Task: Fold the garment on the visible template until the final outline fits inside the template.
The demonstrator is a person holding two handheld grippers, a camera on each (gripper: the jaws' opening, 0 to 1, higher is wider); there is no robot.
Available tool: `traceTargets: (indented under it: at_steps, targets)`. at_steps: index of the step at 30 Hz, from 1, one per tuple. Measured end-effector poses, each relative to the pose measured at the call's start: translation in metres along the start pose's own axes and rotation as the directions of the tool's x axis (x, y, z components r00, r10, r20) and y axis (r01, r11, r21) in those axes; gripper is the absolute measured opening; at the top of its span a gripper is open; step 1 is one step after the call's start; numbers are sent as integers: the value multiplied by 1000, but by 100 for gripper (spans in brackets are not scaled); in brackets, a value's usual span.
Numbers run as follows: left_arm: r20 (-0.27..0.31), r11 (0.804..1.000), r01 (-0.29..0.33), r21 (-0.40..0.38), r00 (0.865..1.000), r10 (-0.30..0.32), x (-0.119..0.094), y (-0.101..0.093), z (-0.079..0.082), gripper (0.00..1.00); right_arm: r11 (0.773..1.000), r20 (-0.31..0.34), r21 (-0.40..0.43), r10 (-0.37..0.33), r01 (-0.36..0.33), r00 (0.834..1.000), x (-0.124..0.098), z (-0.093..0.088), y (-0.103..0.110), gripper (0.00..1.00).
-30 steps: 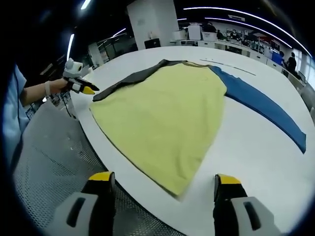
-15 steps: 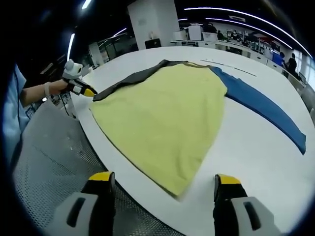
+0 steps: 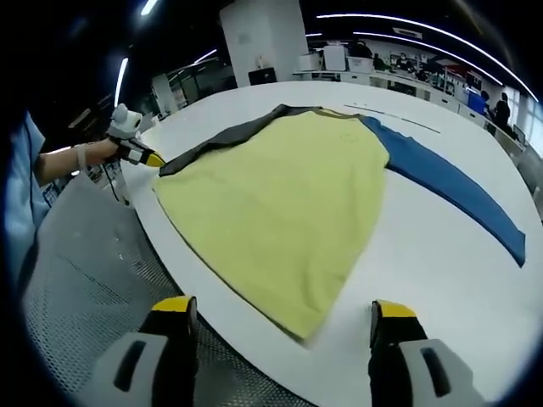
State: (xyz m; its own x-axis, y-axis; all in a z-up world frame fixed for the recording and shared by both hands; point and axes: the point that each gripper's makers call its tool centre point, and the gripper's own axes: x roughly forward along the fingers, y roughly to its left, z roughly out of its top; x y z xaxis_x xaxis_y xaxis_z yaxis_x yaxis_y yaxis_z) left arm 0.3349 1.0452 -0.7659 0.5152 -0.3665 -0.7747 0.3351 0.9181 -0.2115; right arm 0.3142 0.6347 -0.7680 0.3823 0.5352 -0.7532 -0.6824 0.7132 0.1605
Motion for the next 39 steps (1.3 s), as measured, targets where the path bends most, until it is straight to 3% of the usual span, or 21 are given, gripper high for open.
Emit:
traceTargets:
  at_steps: [6,9,16,22,30,35,39]
  targets:
    - [58,999,-9,-39,998,11,-12,16,20,0,1000,98,-15,-20,22,995,-5,20,-2,93]
    - [103,998,-13,-60,994,19,-22,29,38,0,999,164,-15,-47,50,985,-10,33,-6,100]
    - [133,998,-49,-25,990,52,-39,58,75,0,993,244,-7,-110,116,963,-22,47,-17,100]
    - [114,995,-98,9,989,96,-45,103,90,0,986,258,-12,-156,165,953,-26,50,-24,100]
    - [115,990,-129,-56,984,135,-45,162,104,0,980,259,-37,-179,195,949,-33,57,-29,100]
    - [97,986,-153,-59,983,159,-39,186,112,0,979,251,-28,-188,201,950,-34,61,-32,100]
    - [51,983,-178,-34,982,179,-32,208,111,0,976,237,-34,-203,217,950,-37,61,-37,100]
